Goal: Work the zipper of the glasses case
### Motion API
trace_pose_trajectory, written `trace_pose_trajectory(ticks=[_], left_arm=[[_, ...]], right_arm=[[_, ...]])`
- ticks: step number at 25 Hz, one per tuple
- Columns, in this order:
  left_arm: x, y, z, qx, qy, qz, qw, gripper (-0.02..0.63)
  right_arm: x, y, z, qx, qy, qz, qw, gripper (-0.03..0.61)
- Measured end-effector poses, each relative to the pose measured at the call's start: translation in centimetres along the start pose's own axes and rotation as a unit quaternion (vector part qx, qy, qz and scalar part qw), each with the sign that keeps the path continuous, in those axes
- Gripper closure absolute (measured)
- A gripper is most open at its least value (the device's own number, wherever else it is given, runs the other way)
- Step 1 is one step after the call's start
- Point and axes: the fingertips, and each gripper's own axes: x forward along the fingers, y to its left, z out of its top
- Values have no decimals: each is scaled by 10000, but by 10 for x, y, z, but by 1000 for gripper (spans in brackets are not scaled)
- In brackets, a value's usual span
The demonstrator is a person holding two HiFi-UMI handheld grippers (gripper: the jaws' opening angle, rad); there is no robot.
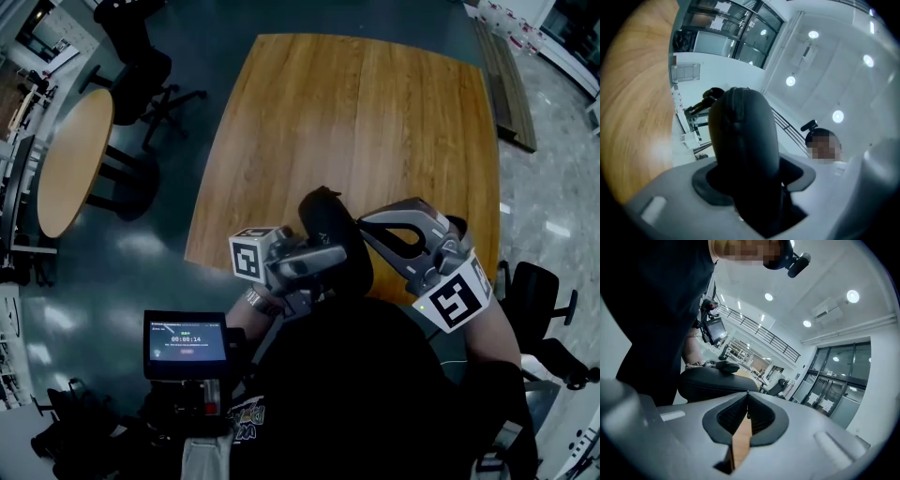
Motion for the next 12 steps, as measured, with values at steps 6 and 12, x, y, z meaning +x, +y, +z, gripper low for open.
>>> trace_pose_trajectory(ticks=[6, 12], left_arm=[[-2, 5, 12, 640, -261, 412, 9968, 356], [0, 4, 17, 1052, -493, 576, 9916, 359]], right_arm=[[-3, -6, -4, -231, 204, -181, 9994, 574], [-5, -4, -2, -213, 169, -252, 9993, 574]])
